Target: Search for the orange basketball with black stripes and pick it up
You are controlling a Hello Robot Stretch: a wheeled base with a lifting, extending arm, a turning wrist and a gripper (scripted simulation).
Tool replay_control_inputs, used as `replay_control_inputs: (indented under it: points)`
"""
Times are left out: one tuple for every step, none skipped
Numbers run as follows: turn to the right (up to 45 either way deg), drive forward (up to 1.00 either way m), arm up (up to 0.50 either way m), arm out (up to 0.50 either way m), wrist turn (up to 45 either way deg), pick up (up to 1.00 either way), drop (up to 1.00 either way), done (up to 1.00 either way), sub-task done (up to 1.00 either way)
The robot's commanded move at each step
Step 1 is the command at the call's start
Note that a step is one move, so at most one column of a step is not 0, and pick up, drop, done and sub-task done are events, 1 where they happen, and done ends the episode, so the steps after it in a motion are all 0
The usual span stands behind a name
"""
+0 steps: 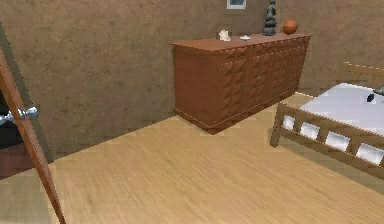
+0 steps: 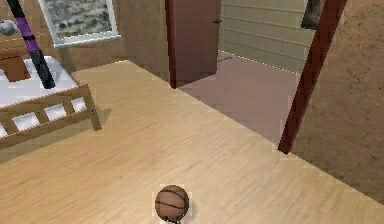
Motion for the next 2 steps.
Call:
replay_control_inputs:
  points:
    - [0.0, 0.00, 0.00, 0.00, 0.0, 1.00, 0.00, 0.00, 0.00]
    - [0.0, 0.00, 0.10, 0.00, 0.0, 0.00, 0.00, 0.00, 0.00]
